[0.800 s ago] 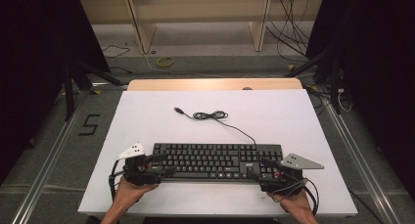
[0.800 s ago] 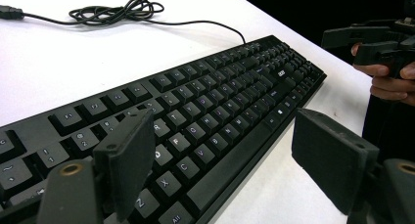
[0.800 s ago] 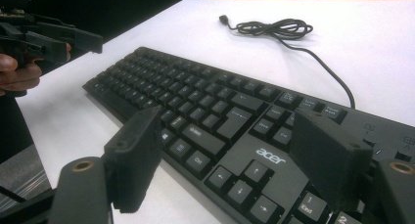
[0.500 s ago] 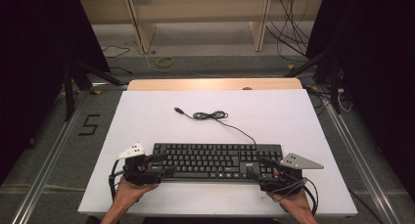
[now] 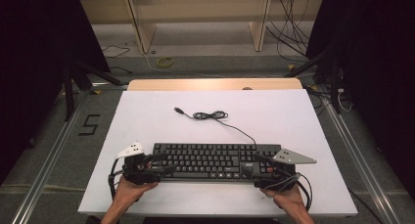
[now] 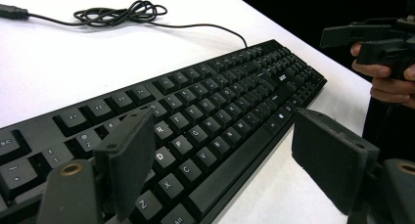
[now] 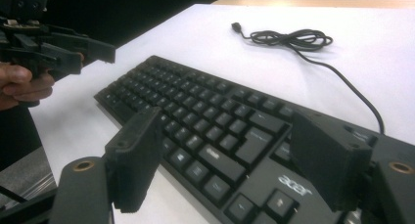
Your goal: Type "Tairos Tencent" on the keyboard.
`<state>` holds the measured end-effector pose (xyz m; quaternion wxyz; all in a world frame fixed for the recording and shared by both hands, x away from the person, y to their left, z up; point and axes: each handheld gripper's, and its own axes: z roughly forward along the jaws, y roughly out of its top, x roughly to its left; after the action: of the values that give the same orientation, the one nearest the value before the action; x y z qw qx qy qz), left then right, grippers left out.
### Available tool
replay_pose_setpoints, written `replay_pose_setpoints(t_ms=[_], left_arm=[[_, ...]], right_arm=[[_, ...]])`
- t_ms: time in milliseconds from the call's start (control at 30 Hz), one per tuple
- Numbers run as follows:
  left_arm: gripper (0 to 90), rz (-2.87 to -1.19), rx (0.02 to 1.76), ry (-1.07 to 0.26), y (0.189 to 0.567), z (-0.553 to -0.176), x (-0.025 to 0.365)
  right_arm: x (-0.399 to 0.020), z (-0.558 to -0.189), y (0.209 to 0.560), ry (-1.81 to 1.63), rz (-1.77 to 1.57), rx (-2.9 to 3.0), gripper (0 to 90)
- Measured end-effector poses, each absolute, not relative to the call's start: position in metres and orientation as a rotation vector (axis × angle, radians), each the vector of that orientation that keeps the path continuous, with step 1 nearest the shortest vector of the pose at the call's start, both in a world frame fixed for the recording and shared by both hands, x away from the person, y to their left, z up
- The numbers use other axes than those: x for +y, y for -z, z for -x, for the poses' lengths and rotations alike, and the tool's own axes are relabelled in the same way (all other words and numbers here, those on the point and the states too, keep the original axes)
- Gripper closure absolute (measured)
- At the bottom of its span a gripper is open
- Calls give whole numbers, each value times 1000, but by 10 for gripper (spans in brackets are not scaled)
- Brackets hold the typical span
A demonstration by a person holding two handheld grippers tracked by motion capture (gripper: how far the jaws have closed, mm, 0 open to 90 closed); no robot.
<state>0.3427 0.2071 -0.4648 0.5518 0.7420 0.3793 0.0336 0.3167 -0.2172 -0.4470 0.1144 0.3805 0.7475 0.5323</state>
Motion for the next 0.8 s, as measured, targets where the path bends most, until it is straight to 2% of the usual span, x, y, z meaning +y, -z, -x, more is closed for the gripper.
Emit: replay_pose_setpoints(t_ms=[800], left_arm=[[246,-1774,964,-98,465,-344,218]], right_arm=[[-168,-347,437,-1525,-1069,2305,318]])
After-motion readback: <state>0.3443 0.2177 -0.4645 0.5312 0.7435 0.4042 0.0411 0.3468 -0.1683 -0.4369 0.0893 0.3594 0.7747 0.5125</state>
